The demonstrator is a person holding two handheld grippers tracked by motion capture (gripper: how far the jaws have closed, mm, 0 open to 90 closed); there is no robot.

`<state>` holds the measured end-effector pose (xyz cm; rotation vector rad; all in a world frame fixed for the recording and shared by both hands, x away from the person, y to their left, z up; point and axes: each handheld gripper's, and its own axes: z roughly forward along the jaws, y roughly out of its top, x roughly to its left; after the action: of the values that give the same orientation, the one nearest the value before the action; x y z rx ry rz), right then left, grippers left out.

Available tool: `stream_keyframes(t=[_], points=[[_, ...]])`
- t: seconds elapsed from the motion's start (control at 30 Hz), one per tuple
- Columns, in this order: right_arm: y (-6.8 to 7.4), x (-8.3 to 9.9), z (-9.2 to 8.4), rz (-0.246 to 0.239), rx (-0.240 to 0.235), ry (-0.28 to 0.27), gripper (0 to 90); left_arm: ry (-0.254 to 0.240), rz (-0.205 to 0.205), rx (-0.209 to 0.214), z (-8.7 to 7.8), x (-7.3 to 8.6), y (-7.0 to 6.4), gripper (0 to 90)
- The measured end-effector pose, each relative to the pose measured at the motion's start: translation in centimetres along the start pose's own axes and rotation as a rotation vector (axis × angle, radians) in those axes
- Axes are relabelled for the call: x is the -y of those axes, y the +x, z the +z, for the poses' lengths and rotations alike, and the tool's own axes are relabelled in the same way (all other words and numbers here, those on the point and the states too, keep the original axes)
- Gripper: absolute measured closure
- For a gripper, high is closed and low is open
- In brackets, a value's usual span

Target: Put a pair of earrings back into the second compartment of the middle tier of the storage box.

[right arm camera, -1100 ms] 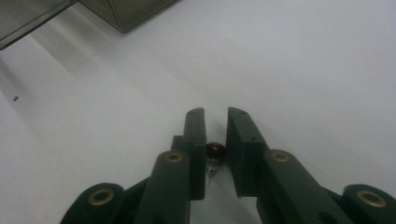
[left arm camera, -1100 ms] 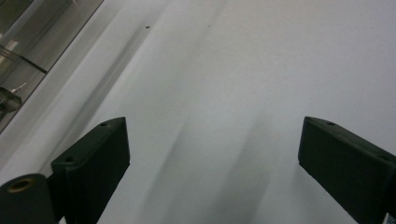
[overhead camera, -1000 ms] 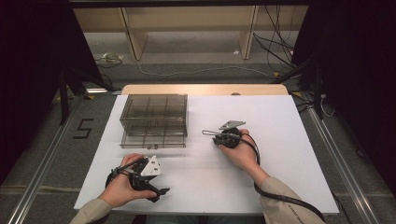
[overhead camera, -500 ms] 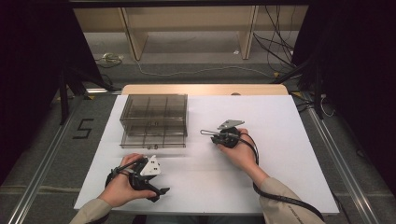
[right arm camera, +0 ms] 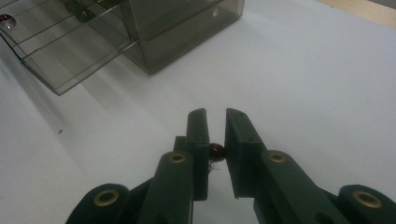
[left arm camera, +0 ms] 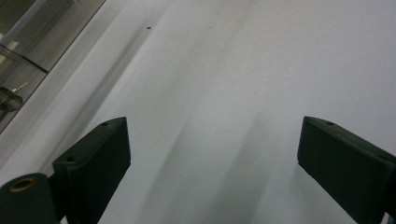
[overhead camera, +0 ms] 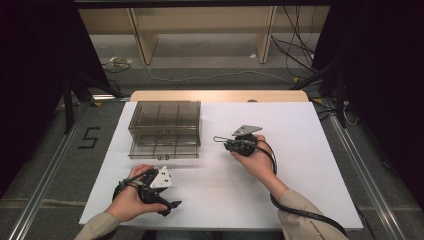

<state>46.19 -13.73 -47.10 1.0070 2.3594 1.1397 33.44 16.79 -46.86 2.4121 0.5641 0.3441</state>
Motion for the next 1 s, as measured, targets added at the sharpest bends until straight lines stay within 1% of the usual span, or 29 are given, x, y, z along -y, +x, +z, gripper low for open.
stream_keyframes(t=[0.47,1.0], points=[[0.4,-0.7,-0.4,-0.018,-0.01,-0.021,80.4,0.001,0.002,-0.004,0.0,0.0,0.0,9.3],[1.4,-1.5,-0.5,-0.032,-0.029,-0.039,80.4,0.0,0.003,-0.005,0.0,0.0,0.1,9.6]])
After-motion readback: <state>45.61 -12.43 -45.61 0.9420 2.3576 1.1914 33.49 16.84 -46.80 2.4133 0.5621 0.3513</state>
